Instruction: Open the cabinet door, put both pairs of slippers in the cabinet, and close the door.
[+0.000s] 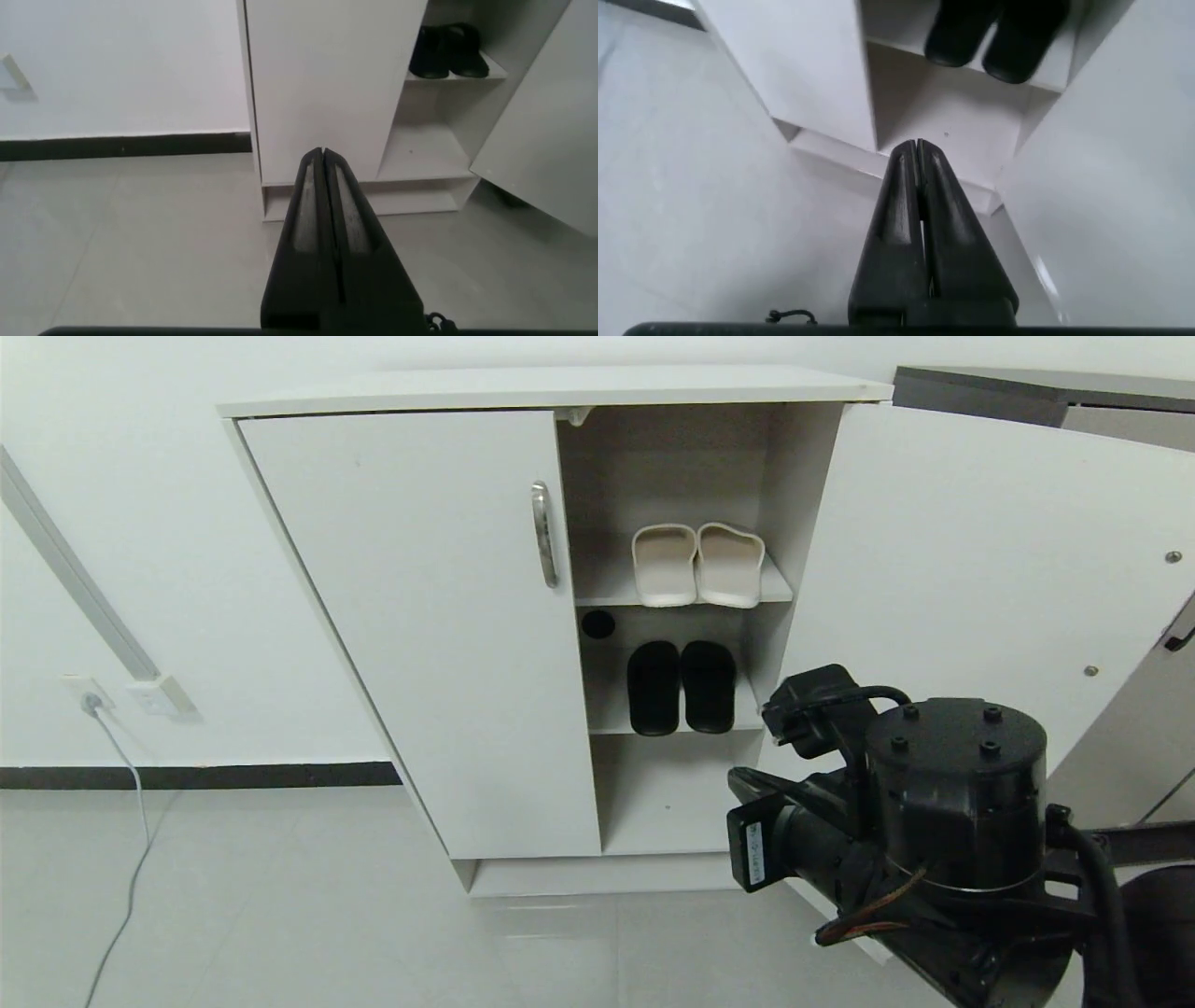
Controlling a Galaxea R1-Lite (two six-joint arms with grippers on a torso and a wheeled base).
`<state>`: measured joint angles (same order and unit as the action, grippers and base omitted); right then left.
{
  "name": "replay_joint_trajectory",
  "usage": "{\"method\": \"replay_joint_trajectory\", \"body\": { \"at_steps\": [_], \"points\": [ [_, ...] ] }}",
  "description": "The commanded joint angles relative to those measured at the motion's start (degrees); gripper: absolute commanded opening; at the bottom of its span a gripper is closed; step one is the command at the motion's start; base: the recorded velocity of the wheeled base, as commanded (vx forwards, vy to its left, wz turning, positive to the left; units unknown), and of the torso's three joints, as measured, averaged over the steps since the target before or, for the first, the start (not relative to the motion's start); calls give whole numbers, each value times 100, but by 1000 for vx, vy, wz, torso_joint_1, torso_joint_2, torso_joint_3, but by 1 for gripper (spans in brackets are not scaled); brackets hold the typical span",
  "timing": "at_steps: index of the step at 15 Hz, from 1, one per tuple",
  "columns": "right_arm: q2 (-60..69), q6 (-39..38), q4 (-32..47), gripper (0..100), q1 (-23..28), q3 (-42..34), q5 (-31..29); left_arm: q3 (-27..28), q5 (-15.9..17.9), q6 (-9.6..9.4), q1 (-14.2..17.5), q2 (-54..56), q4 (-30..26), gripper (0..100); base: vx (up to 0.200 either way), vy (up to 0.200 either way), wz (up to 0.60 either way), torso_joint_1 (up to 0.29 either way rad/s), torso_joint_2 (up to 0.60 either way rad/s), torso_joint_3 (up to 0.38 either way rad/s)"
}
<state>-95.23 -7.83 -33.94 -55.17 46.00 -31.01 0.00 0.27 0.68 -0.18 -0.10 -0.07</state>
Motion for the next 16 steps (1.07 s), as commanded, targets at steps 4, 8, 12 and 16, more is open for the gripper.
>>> {"method": "replay_joint_trajectory", "body": {
  "at_steps": [4,8,12,16],
  "points": [
    [-30,9,-8,0,33,-117,8,0,0,11,1,1,-1,0,0,0,0,0,0,0],
    [-39,18,-8,0,33,-170,8,0,0,11,1,1,-1,0,0,0,0,0,0,0],
    [-48,18,-8,0,42,-161,8,0,0,11,1,1,-1,0,0,0,0,0,0,0],
    [-48,18,-8,0,59,-161,8,0,0,11,1,1,-1,0,0,0,0,0,0,0]
  ]
}}
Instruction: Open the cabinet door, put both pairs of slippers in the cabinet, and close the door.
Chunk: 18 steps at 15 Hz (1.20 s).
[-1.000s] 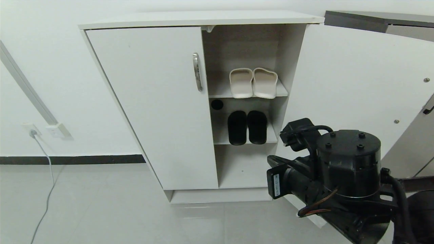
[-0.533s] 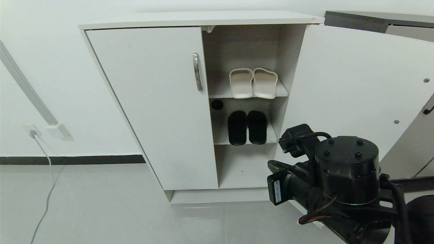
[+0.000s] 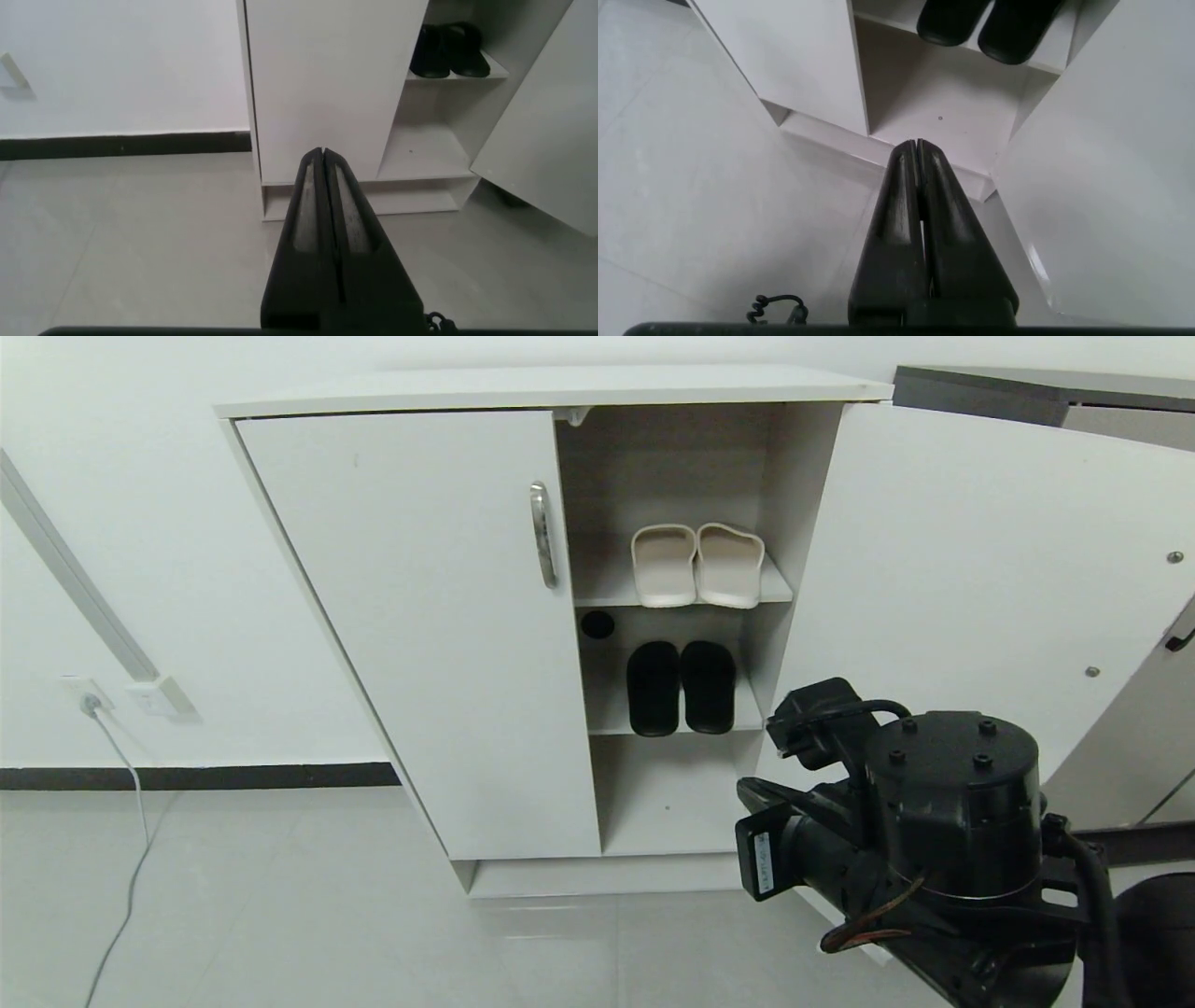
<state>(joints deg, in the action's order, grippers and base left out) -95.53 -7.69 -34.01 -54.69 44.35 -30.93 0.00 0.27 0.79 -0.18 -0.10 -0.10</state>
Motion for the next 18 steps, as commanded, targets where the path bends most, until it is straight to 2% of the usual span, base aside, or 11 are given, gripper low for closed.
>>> {"method": "replay_joint_trajectory", "body": {
  "at_steps": [1,5,8,18],
  "points": [
    [-28,5,0,0,11,4,-1,0,0,0,1,1,1,0,0,0,0,0,0,0],
    [-54,5,0,0,28,-5,-1,0,0,9,1,1,1,0,0,0,0,4,-193,-293],
    [-98,5,0,0,28,-5,-10,0,0,9,1,1,1,0,0,0,0,35,-530,-378],
    [-142,5,0,0,28,-5,-10,0,0,9,1,1,1,0,0,0,0,128,-473,-339]
  ]
}}
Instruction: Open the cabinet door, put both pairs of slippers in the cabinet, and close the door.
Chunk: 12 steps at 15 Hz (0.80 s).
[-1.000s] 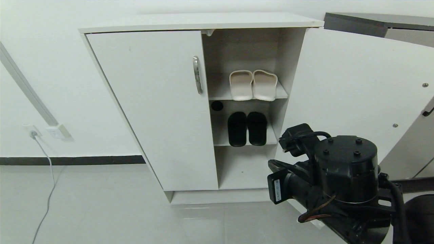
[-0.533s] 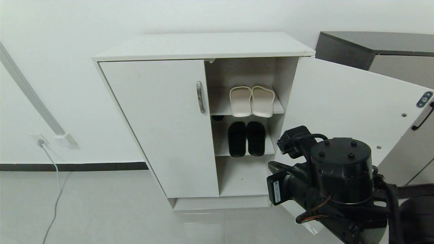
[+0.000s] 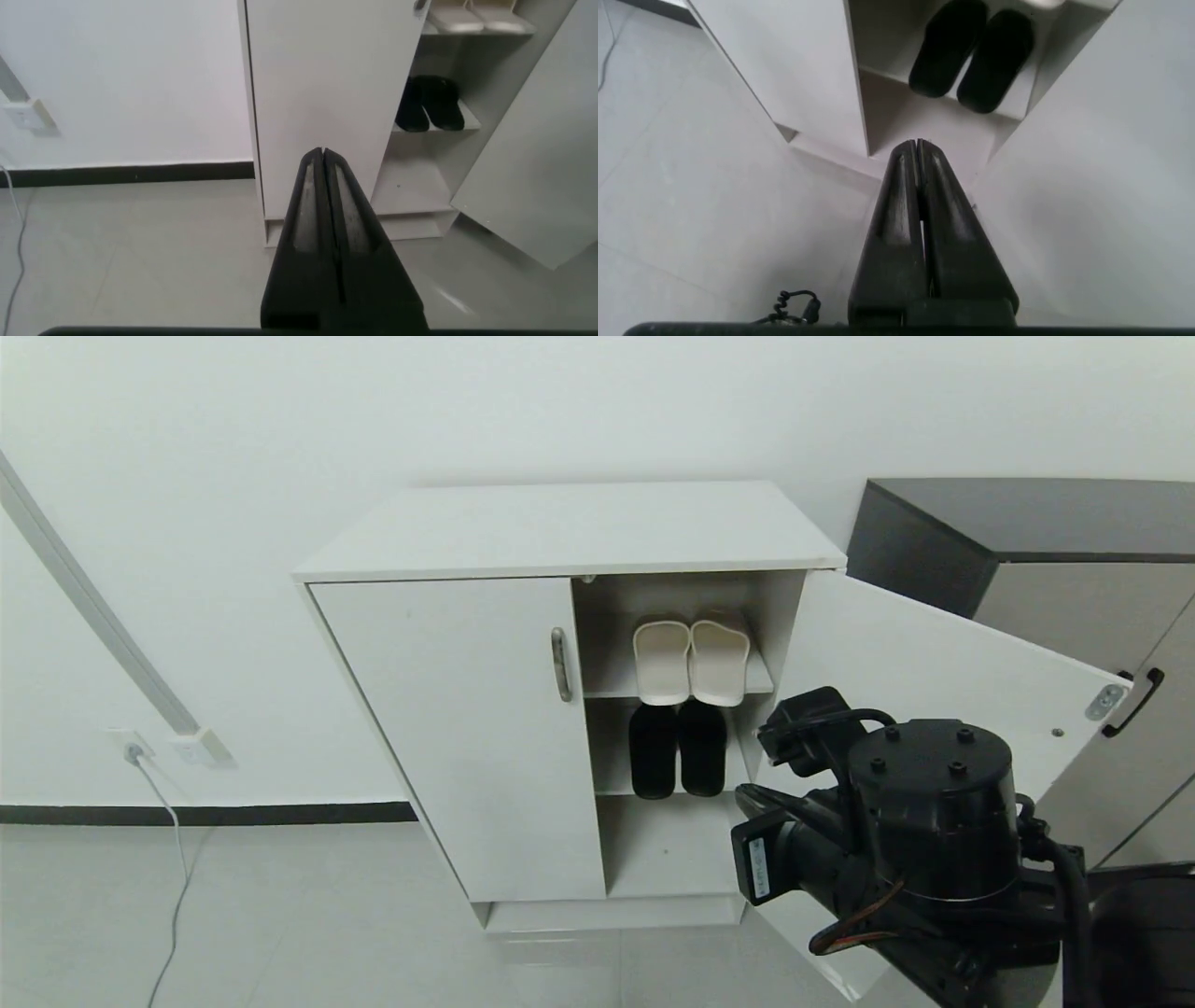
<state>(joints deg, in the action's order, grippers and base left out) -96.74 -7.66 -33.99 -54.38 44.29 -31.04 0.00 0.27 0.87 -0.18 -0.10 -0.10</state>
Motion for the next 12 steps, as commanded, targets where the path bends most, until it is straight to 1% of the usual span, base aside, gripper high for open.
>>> {"method": "replay_joint_trajectory", "body": {
  "at_steps": [1,6,12],
  "points": [
    [-20,1,-3,0,-2,-8,1,0,0,1,1,1,1,0,0,0,0,168,-476,-315],
    [-29,1,-3,0,-20,-17,1,0,0,1,1,1,1,0,0,0,0,188,-500,-309],
    [-29,10,-3,0,-20,-43,1,0,0,1,1,1,1,0,0,0,0,226,-543,-320]
  ]
}}
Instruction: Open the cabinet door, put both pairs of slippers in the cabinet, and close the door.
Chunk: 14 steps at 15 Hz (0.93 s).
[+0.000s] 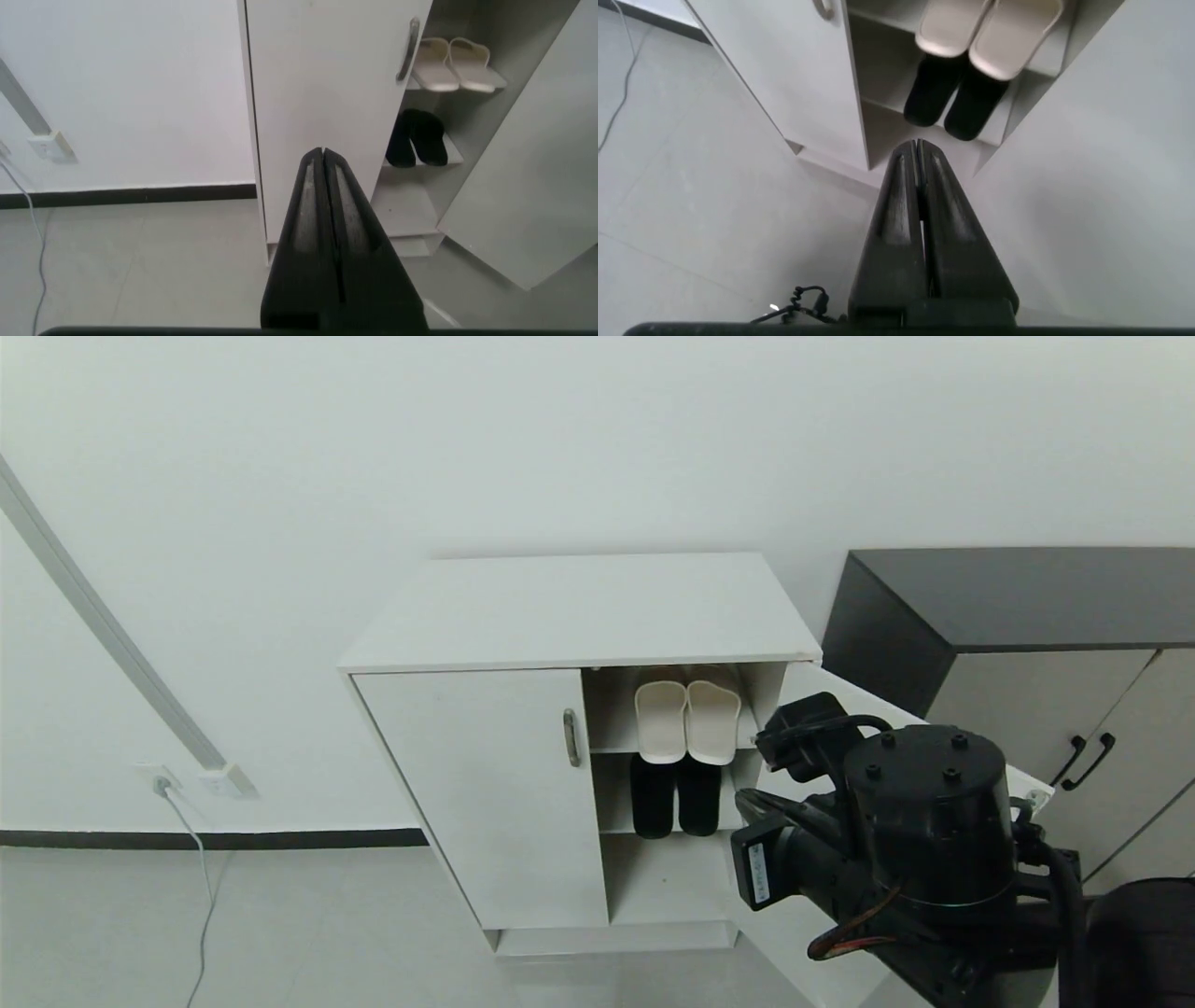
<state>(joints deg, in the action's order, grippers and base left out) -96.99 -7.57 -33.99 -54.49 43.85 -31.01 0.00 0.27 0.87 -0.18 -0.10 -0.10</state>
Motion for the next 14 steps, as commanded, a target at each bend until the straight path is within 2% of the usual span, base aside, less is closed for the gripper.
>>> {"method": "replay_joint_trajectory", "body": {
  "at_steps": [1,6,14],
  "points": [
    [4,36,-3,0,-9,1,-1,0,0,1,1,1,1,0,0,0,0,246,-574,-330],
    [-13,71,-178,0,9,-78,-1,0,0,1,1,1,1,0,0,0,0,248,-563,-308],
    [-57,230,-363,0,9,-210,-1,0,0,1,1,1,1,0,0,0,0,10,-26,-15]
  ]
}}
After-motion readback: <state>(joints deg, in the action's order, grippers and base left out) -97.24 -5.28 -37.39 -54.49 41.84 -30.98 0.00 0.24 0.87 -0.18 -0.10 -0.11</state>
